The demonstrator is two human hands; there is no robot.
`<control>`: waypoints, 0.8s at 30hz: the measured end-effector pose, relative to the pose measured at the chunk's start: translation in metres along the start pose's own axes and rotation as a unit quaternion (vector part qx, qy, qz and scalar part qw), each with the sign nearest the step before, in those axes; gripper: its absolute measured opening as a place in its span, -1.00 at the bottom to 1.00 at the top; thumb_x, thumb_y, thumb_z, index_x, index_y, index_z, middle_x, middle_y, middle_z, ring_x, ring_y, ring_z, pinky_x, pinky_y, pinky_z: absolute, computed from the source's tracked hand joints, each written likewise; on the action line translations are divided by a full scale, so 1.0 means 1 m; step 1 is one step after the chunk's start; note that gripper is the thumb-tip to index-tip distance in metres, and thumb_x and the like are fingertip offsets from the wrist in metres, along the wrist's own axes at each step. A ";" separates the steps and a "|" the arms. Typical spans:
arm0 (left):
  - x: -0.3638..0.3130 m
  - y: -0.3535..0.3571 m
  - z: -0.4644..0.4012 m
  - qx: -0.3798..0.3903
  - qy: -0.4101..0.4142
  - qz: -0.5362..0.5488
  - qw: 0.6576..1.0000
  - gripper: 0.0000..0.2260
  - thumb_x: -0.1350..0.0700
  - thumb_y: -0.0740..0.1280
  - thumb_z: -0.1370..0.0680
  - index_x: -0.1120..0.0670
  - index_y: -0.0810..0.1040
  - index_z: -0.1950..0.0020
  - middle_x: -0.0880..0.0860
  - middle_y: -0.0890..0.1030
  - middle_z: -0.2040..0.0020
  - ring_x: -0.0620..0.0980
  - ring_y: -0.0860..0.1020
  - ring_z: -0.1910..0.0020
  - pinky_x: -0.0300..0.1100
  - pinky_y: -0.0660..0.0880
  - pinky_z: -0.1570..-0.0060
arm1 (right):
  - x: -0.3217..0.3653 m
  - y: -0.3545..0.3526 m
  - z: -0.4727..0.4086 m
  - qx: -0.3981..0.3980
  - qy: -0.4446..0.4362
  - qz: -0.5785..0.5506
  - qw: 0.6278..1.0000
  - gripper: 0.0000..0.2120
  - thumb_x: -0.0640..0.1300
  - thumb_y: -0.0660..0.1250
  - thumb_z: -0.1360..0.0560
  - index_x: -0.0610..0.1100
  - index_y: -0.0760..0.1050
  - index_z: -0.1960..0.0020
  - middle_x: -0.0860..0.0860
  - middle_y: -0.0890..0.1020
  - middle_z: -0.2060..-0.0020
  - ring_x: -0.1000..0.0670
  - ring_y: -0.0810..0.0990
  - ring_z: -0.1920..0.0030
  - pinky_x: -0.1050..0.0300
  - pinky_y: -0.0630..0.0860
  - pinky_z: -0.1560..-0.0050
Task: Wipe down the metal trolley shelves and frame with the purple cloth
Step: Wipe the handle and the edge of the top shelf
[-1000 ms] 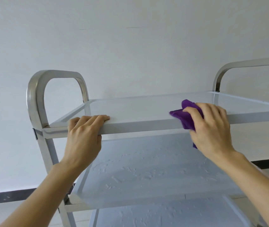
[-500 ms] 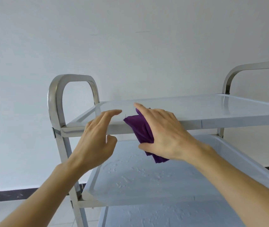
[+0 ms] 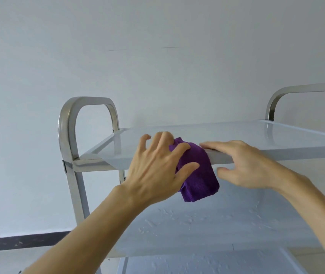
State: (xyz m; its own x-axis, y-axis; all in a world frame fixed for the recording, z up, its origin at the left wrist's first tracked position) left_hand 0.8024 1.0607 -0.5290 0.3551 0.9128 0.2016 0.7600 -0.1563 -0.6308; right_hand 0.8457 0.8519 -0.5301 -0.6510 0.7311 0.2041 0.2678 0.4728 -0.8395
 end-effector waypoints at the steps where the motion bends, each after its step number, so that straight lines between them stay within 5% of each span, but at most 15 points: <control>1: -0.007 0.003 -0.004 -0.001 -0.001 0.010 1.000 -0.48 -0.33 0.09 -0.55 -0.02 0.49 -0.31 0.01 0.46 -0.26 0.03 0.46 -0.19 0.03 0.30 -0.33 | 0.000 0.003 0.003 -0.017 -0.015 0.039 0.999 -0.37 0.00 0.28 -0.35 0.31 0.28 -0.40 0.56 0.40 -0.14 0.25 0.39 -0.24 0.42 0.22 -0.22; 5: -0.024 0.028 -0.013 0.050 0.013 -0.014 0.999 -0.25 -0.35 0.18 -0.51 0.04 0.11 -0.56 -0.04 0.40 -0.40 0.06 0.38 -0.34 -0.02 0.39 -0.23 | -0.002 0.018 0.006 -0.148 -0.050 0.130 0.979 -0.51 -0.14 0.43 -0.41 0.10 0.47 -0.31 0.28 0.60 -0.16 0.17 0.49 -0.14 0.33 0.23 -0.12; 8: -0.008 0.033 -0.010 0.059 0.008 -0.036 0.998 -0.26 -0.29 0.27 -0.51 0.05 0.13 -0.56 -0.05 0.42 -0.38 0.06 0.41 -0.30 -0.02 0.40 -0.22 | -0.004 0.023 0.005 -0.224 -0.066 0.140 0.962 -0.59 -0.23 0.52 -0.37 0.01 0.59 -0.18 0.17 0.68 -0.02 0.16 0.46 -0.01 0.28 0.25 0.01; 12: 0.041 0.020 0.014 0.050 0.026 -0.035 0.998 -0.33 -0.24 0.39 -0.44 0.02 0.33 -0.45 -0.06 0.47 -0.35 0.07 0.49 -0.23 -0.01 0.48 -0.15 | -0.012 0.022 0.004 -0.201 -0.077 0.108 0.971 -0.57 -0.27 0.49 -0.39 0.02 0.60 -0.21 0.19 0.66 -0.11 0.10 0.58 -0.05 0.23 0.34 -0.10; 18: 0.124 -0.006 0.059 0.089 -0.075 -0.051 0.992 -0.27 -0.46 0.23 -0.39 -0.19 0.22 -0.48 -0.08 0.42 -0.36 0.09 0.49 -0.21 0.03 0.47 -0.19 | -0.006 0.024 0.005 -0.220 -0.056 0.106 0.968 -0.63 -0.27 0.47 -0.34 -0.04 0.61 -0.12 0.18 0.68 -0.06 0.04 0.63 -0.01 0.09 0.41 -0.11; 21: 0.123 -0.006 0.061 0.082 -0.128 -0.039 0.988 -0.19 -0.57 0.20 -0.26 -0.23 0.23 -0.42 -0.08 0.46 -0.28 0.07 0.46 -0.21 0.04 0.43 -0.21 | 0.012 0.030 -0.006 -0.226 -0.036 0.171 0.958 -0.68 -0.08 0.52 -0.32 -0.11 0.55 -0.03 0.07 0.66 0.09 -0.10 0.64 0.09 -0.06 0.42 -0.03; 24: 0.106 0.002 0.050 0.067 -0.129 -0.054 0.988 -0.14 -0.60 0.20 -0.21 -0.19 0.24 -0.39 -0.06 0.47 -0.27 0.08 0.46 -0.23 0.05 0.38 -0.24 | 0.048 0.048 -0.031 -0.177 -0.057 0.249 0.951 -0.47 0.08 0.55 -0.31 -0.11 0.50 -0.18 0.01 0.62 -0.09 -0.10 0.60 -0.10 -0.15 0.38 -0.20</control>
State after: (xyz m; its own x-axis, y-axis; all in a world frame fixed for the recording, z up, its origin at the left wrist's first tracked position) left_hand 0.8146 1.1762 -0.5469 0.1124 0.9898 0.0875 0.7007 -0.0165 -0.7133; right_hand 0.8492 0.9252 -0.5444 -0.4488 0.8589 -0.2467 0.7717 0.2333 -0.5916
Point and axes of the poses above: each hand's wrist, its own z-axis away from the middle knuckle, its own y-axis out of the palm, x = y × z, the point moved 3 cm from there along -z, towards the middle knuckle
